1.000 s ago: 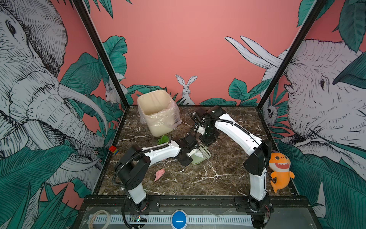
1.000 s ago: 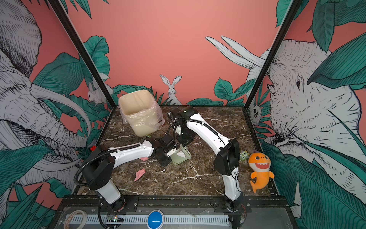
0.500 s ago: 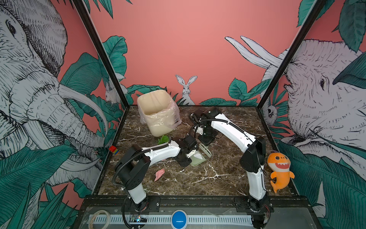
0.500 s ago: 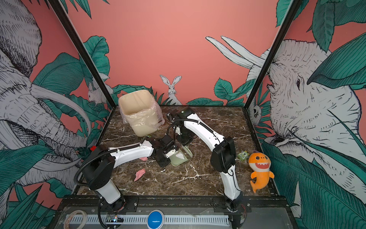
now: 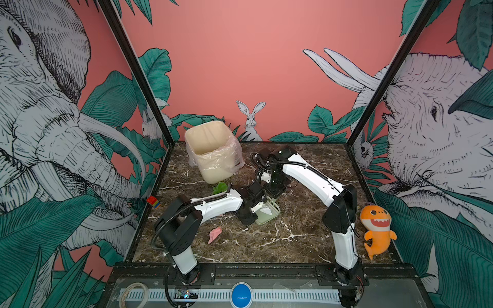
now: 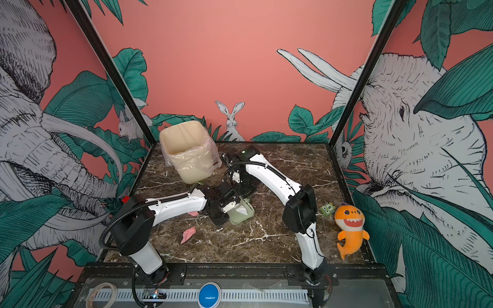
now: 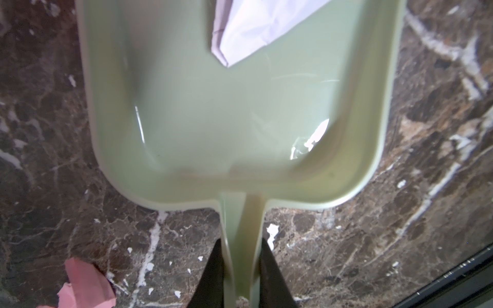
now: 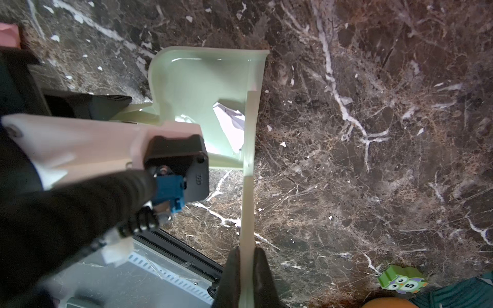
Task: Sweep away the paper scraps from the table
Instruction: 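Sweep the white crumpled scrap into the dustpan with the right brush, then lift the loaded dustpan with the left gripper while the right brush draws back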
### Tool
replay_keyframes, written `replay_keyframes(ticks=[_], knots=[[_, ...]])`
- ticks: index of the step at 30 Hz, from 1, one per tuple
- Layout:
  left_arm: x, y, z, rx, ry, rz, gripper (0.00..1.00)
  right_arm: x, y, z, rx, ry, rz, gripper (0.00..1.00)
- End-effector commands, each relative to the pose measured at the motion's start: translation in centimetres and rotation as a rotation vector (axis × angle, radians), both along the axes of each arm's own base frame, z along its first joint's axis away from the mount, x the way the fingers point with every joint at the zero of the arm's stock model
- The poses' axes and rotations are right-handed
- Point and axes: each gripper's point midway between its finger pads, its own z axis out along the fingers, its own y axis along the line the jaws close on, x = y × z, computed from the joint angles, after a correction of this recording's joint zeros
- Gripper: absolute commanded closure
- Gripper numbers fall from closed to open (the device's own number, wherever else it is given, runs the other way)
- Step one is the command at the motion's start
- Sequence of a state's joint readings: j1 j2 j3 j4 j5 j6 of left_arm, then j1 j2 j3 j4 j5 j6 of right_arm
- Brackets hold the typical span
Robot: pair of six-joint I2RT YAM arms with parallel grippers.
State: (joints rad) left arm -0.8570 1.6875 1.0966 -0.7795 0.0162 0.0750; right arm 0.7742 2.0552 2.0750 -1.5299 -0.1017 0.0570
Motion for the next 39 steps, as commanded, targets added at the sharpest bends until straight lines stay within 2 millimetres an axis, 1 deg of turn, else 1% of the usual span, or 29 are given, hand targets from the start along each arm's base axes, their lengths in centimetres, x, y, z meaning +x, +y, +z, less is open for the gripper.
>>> replay_keyframes(ticks=[1, 2, 5, 7, 10, 15, 19, 25, 29, 33, 39], knots=[[1.5, -1.6, 1.6, -0.064, -0.069, 0.000, 0.88, -5.1, 3.1, 1.8, 0.124, 0.118, 0.102, 1.00], [1.5, -1.6, 1.7, -0.065, -0.071, 0.001, 0.88, -5.1, 2.9, 1.6, 0.114, 0.116, 0.103, 1.00], [1.5, -1.6, 1.9, -0.069, -0.080, 0.002, 0.88, -4.7, 0.7, 1.1, 0.019, 0.103, 0.099, 1.00], [1.5, -1.5, 2.1, -0.072, -0.082, 0.003, 0.88, -4.4, -0.5, 1.1, -0.011, 0.097, 0.088, 1.00], [1.5, -1.6, 2.4, -0.078, -0.090, 0.001, 0.88, -3.9, -2.1, 1.8, -0.009, 0.079, 0.055, 1.00], [1.8, -1.7, 3.0, -0.104, -0.120, 0.004, 0.88, -2.1, -5.6, 3.2, -0.032, 0.016, -0.027, 1.00], [2.3, -1.9, 4.2, -0.145, -0.163, 0.020, 0.88, -1.0, -7.6, 4.3, -0.016, -0.025, -0.090, 1.00], [3.2, -2.1, 7.2, -0.206, -0.258, 0.044, 0.88, 0.4, -10.6, 5.4, 0.025, -0.079, -0.189, 1.00], [3.9, -1.8, 10.0, -0.245, -0.314, 0.072, 0.87, 0.5, -12.0, 5.5, 0.039, -0.087, -0.230, 1.00], [4.8, -1.3, 13.4, -0.299, -0.360, 0.114, 0.87, 0.5, -12.8, 5.2, 0.053, -0.088, -0.258, 1.00], [6.4, 0.0, 18.3, -0.353, -0.386, 0.170, 0.87, 0.4, -13.2, 5.2, 0.071, -0.090, -0.274, 1.00]])
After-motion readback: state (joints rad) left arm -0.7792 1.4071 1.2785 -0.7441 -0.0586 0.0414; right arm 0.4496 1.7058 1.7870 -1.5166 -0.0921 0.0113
